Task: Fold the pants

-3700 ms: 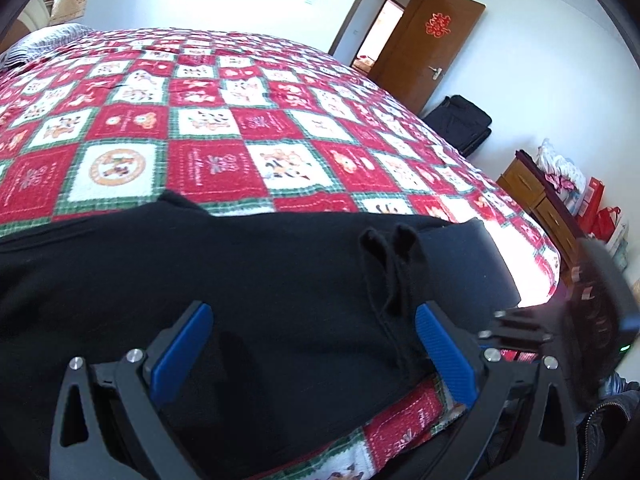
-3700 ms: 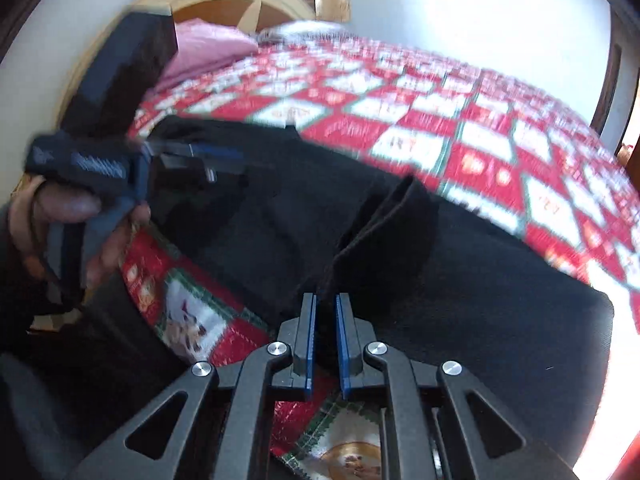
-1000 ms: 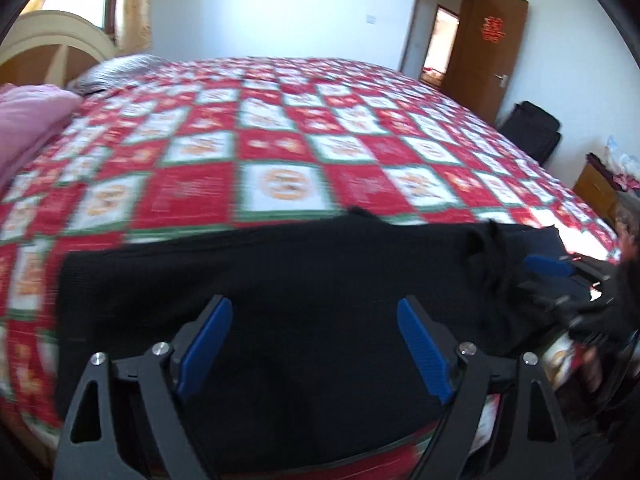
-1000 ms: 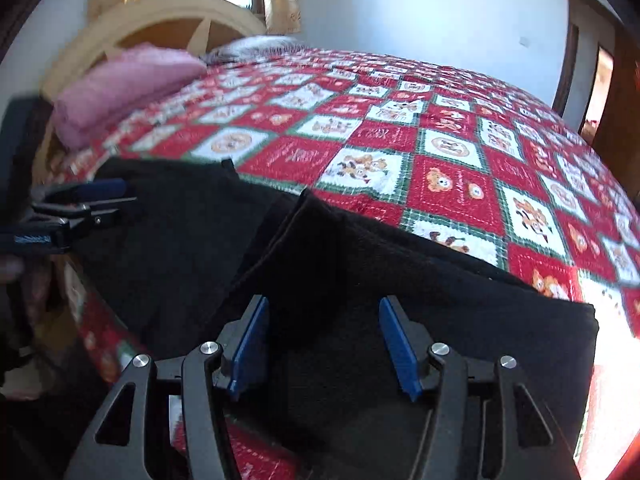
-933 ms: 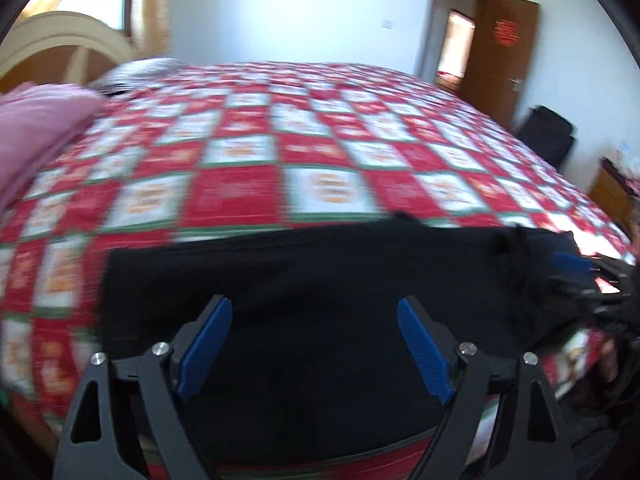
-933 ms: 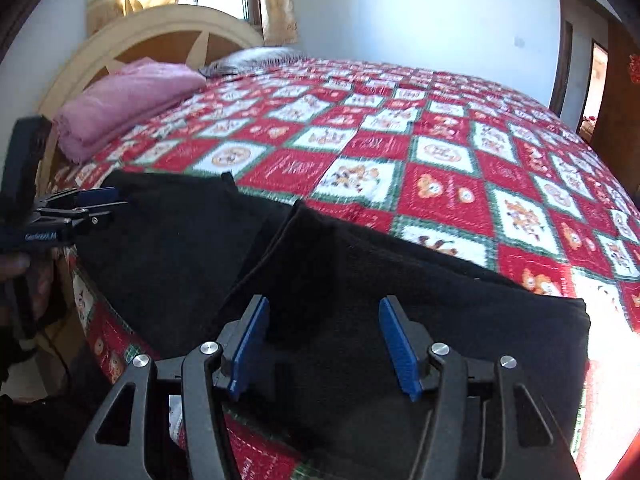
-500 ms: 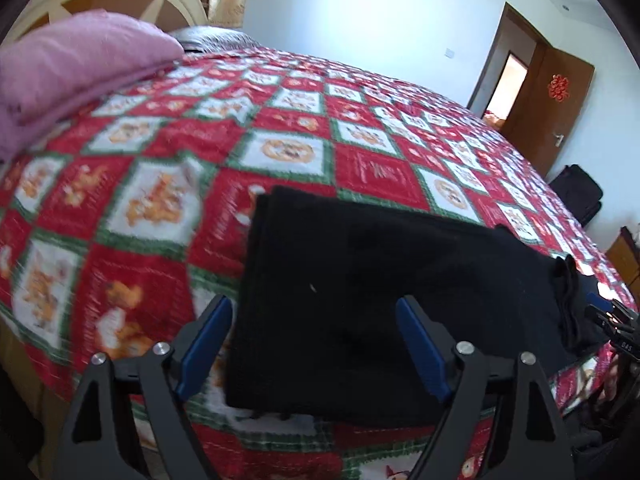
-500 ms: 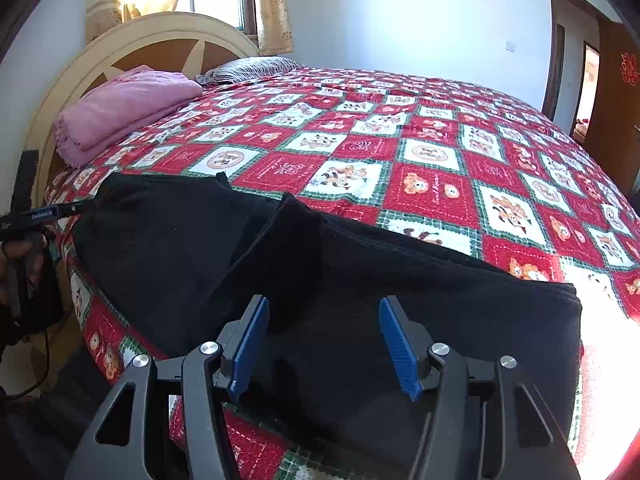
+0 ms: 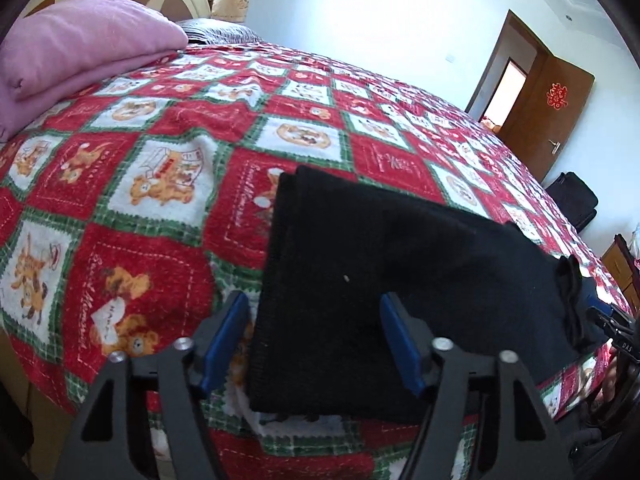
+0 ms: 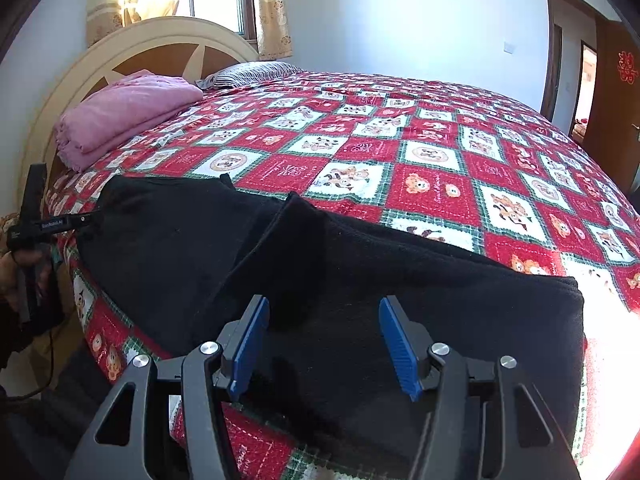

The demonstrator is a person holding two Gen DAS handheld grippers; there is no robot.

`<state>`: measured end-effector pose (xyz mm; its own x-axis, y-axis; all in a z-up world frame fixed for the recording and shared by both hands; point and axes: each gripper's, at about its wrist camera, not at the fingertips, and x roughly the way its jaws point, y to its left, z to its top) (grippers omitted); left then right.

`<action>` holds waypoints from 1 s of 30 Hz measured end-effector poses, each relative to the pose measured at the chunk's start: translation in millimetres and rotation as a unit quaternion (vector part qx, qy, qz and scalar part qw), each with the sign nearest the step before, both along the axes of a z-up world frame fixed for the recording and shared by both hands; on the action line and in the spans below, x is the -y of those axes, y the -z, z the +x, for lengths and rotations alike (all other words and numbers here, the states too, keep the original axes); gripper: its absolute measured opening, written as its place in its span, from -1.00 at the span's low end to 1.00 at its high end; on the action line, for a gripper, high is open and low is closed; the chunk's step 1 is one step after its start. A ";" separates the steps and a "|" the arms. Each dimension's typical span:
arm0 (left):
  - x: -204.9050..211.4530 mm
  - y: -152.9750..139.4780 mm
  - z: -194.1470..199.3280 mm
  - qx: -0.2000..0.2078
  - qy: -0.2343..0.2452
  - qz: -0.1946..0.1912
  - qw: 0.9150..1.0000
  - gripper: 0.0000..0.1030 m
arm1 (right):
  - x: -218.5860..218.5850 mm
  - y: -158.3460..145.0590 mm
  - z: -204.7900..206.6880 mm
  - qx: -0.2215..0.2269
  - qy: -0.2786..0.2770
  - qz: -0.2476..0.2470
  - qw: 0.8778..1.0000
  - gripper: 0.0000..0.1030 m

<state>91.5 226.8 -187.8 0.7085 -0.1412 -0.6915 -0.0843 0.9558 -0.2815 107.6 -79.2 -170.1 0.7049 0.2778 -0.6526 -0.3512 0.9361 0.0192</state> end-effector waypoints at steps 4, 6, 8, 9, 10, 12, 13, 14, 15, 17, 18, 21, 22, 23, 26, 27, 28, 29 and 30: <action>7.5 -13.0 -4.4 0.008 0.001 0.029 1.000 -0.16 | -1.9 1.2 -1.1 0.000 0.000 -0.003 1.000 0.15; 12.4 -14.1 -3.9 0.010 0.006 0.046 0.999 -0.16 | -2.7 3.7 -1.2 -0.002 0.001 -0.005 1.000 0.15; 11.8 -7.9 -0.7 0.002 0.009 0.050 0.999 -0.08 | -3.5 6.3 -1.0 -0.005 0.000 -0.006 1.000 0.15; 4.5 -2.7 -0.3 0.002 0.002 0.027 1.000 0.00 | -4.2 7.5 -0.8 -0.008 -0.001 -0.007 1.000 0.15; -0.7 -0.4 -1.6 0.007 -0.002 0.007 1.000 0.05 | -4.6 8.2 -0.9 -0.009 -0.001 -0.008 1.000 0.15; -7.4 2.8 -3.0 0.014 0.000 -0.023 1.000 0.06 | -5.9 8.8 -1.6 -0.008 -0.003 -0.009 1.000 0.15; -8.9 2.8 -3.8 0.017 0.005 -0.030 0.999 0.03 | -6.7 8.9 -1.7 -0.007 -0.004 -0.010 1.000 0.15; -9.4 2.6 -4.0 0.019 0.012 -0.035 0.999 -0.09 | -7.2 9.0 -2.1 -0.006 -0.004 -0.011 1.000 0.15; -12.3 2.6 -5.6 0.024 0.022 -0.049 0.998 -0.23 | -7.5 9.1 -2.3 -0.006 -0.004 -0.011 1.000 0.15; -19.3 3.4 -7.7 0.028 0.042 -0.106 0.993 -0.61 | -7.7 9.0 -2.5 -0.006 -0.003 -0.012 1.000 0.15; -19.4 2.4 -9.0 0.028 0.040 -0.108 0.993 -0.61 | -7.5 8.6 -2.7 -0.004 -0.002 -0.011 1.000 0.15; -17.2 -6.5 -14.3 0.046 0.047 -0.124 0.990 -0.63 | -4.9 5.3 -3.2 0.001 0.003 -0.007 1.000 0.15; -18.2 -9.9 -16.0 0.051 0.047 -0.140 0.988 -0.63 | -3.6 3.6 -3.6 0.003 0.005 -0.006 1.000 0.15; -17.4 -14.3 -17.3 0.057 0.049 -0.145 0.987 -0.63 | -1.9 2.0 -3.4 0.004 0.007 -0.004 1.000 0.15; -10.4 -33.9 -21.1 0.082 0.061 -0.158 0.982 -0.63 | 4.8 -5.3 -2.8 0.006 0.014 0.004 1.000 0.15; -7.2 -41.3 -22.8 0.093 0.067 -0.165 0.980 -0.63 | 7.9 -8.2 -2.8 0.006 0.018 0.007 1.000 0.15; -2.5 -50.4 -24.2 0.102 0.074 -0.169 0.977 -0.63 | 12.4 -12.4 -2.7 0.007 0.025 0.011 1.000 0.15; 2.1 -58.4 -24.9 0.110 0.080 -0.170 0.976 -0.63 | 15.7 -15.3 -2.5 0.008 0.030 0.014 0.999 0.15; 9.5 -69.1 -25.9 0.120 0.089 -0.170 0.974 -0.63 | 21.4 -19.5 -2.3 0.009 0.038 0.019 0.999 0.15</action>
<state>65.6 217.3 -118.7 0.7874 -0.4677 -0.4015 0.1809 0.7980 -0.5748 105.3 -100.6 -150.6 0.7363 0.2479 -0.6296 -0.2806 0.9586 0.0493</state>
